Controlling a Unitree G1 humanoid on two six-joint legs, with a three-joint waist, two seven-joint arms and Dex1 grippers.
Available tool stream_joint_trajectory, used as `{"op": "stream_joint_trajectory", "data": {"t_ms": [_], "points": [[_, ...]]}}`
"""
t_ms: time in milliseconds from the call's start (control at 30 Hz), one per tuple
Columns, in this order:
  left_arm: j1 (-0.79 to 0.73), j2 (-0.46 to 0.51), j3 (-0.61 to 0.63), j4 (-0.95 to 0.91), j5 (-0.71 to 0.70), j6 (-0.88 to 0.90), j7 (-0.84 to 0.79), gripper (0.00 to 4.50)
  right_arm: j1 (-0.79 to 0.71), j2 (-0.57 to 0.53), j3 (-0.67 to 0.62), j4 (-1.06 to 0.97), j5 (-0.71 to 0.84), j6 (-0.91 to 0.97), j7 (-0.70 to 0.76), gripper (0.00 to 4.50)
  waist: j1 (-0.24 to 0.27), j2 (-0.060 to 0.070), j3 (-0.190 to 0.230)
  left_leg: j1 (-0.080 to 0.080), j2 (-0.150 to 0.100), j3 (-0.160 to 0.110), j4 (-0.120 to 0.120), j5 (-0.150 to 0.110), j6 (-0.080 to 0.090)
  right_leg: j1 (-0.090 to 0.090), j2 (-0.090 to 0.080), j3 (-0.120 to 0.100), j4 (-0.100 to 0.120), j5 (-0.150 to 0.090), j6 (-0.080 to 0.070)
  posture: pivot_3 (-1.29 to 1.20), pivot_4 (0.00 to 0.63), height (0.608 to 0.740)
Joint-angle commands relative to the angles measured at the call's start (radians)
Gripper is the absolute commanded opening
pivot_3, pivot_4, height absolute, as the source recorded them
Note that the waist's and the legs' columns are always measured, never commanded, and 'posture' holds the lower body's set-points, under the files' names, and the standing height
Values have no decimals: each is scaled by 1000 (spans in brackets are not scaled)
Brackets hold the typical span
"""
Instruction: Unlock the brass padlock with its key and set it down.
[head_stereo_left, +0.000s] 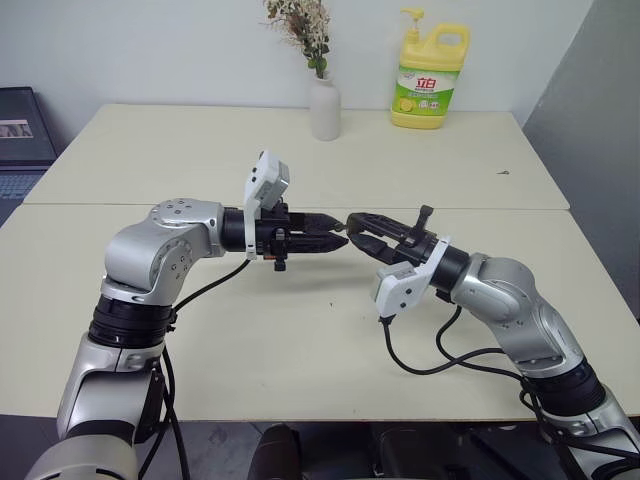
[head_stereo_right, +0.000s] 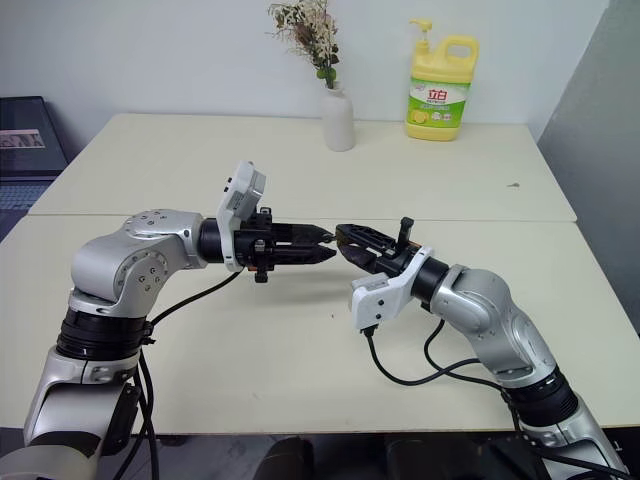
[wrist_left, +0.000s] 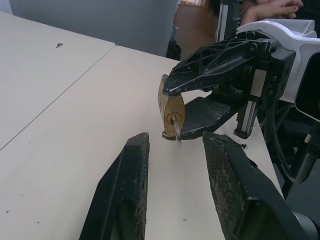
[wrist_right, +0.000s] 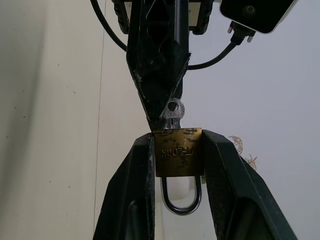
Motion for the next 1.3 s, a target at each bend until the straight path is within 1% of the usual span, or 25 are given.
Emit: {"op": "stream_joint_trajectory", "data": {"t_ms": [33, 300, 700, 800, 900, 933, 1300], "points": [[-17, 3, 35, -21, -26, 10, 9, 1784, -5, 2, -10, -39, 11, -3, 2, 936, 0, 0, 0, 0, 0, 0, 0, 0, 0, 0, 0, 0, 0, 0, 0, 0, 150, 740], [-34, -12, 49, -6, -55, 35, 34, 1784, -2, 2, -11, -39, 13, -1, 5, 936, 0, 0, 0, 0, 0, 0, 0, 0, 0, 0, 0, 0, 0, 0, 0, 0, 150, 740], [-30, -11, 39, -13, -51, 30, 35, 1784, 0, 4, -10, -37, 18, 2, 11, 936, 0, 0, 0, 0, 0, 0, 0, 0, 0, 0, 0, 0, 0, 0, 0, 0, 150, 740], [-26, -12, 29, -21, -43, 22, 34, 1216, 0, 4, -9, -37, 20, 3, 11, 936, 0, 0, 0, 0, 0, 0, 0, 0, 0, 0, 0, 0, 0, 0, 0, 0, 150, 740], [-27, -16, 26, -22, -42, 21, 35, 259, -2, 5, -9, -37, 21, 3, 12, 936, 0, 0, 0, 0, 0, 0, 0, 0, 0, 0, 0, 0, 0, 0, 0, 0, 150, 740], [-27, -17, 25, -22, -41, 19, 35, 15, -2, 5, -9, -37, 21, 3, 13, 936, 1, 0, 0, 0, 0, 0, 0, 0, 0, 0, 0, 0, 0, 0, 0, 0, 150, 740], [-16, -7, 9, -40, -13, -28, 10, 0, -3, 12, -12, -39, 29, 18, 15, 936, 1, 0, 0, 0, 0, 0, 0, 0, 0, 0, 0, 0, 0, 0, 0, 0, 150, 740]]}}
